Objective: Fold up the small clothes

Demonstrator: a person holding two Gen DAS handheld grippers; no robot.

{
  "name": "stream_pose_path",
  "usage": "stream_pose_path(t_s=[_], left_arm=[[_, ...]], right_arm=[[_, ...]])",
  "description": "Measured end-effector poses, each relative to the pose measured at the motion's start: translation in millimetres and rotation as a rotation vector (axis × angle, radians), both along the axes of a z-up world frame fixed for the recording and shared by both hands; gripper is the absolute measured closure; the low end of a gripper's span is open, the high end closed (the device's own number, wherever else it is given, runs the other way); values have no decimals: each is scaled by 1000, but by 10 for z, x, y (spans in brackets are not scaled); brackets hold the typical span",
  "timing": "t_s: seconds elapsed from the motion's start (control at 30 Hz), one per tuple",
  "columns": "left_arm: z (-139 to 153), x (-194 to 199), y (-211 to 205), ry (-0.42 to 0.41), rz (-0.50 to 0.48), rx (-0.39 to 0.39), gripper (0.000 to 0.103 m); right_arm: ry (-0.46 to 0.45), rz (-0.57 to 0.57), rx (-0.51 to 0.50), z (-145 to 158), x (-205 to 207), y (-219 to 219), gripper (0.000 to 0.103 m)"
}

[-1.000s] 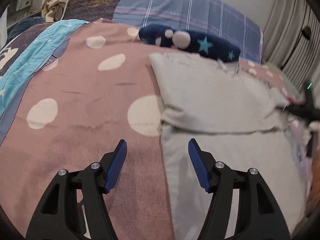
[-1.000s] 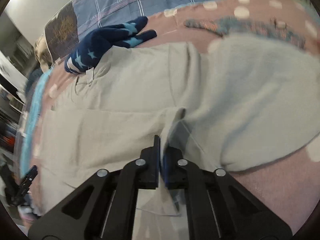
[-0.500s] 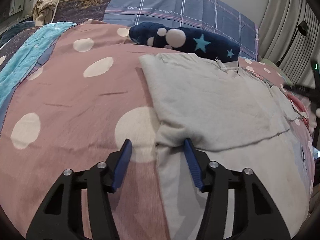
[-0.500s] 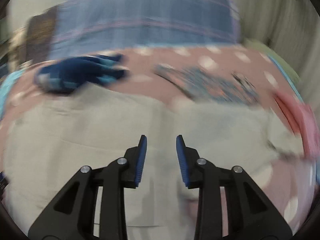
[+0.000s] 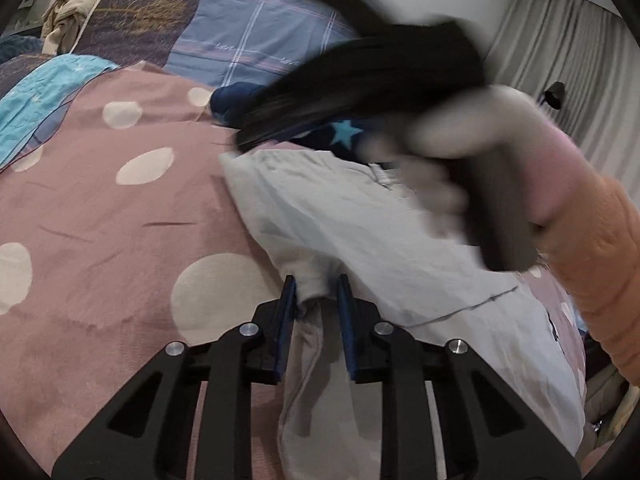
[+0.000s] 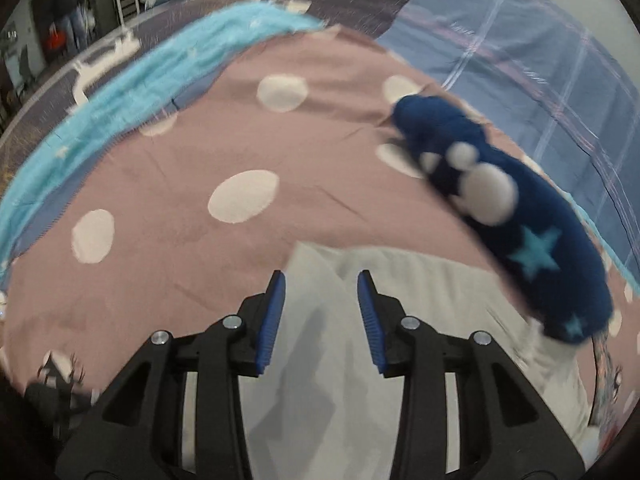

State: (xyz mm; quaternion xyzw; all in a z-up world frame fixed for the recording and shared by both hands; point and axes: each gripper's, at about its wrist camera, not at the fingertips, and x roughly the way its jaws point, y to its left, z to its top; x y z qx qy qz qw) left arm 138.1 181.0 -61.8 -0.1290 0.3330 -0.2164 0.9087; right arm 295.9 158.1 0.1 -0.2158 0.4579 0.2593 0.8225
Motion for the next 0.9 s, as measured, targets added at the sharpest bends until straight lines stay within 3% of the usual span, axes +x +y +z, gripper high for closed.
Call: stream_pose_path(t_s=[0.1,0.13,0.17,0.2,0.23,0.33,0.37,0.43,0.47,0.6,0.7,0.77,0.83,0.87,0.9], left_arm=[[11,-17,-52,-16,-33,1,81],[16,-28,-52,-24,-40,-3,81],[26,-46,-47,-36,-42,-11,81],[23,-52,-23,-42,-37,-16,81],[23,-59,1,-44,-25,-22,81],[-15,-53,145,-25,57,-55,81],[-48,-41,215,-5,98,-71,81],[-126,5,340,45,152,-104,77],[-173,37,396,75,165,-127,73],[-358,127,555,158,146,-255,69],[-330,143,488,143,116,-228,59],[-296,174,413,138,81,-206,56],[-297,210,347,140,67,-174,56],[-290,216,338,139,69,-169,62],[-288,216,337,137,65,-172,75]], right_arm=[[22,9,-110,-257,143,263,59],[17,13,-143,-319,157,305,64],[-6,22,-207,-406,179,369,78],[-24,26,-231,-440,162,401,99],[-43,24,-236,-429,174,400,99],[-33,-34,22,-152,268,159,99],[2,-57,177,-81,348,0,99],[70,-80,331,-122,489,-158,98],[105,-94,345,-175,540,-191,97],[108,-136,349,-206,545,-368,91],[49,-119,296,-105,456,-445,78],[53,-76,247,-102,411,-391,74],[68,-31,218,-143,331,-288,55],[68,-9,181,-191,297,-184,53],[63,7,122,-274,276,-63,62]])
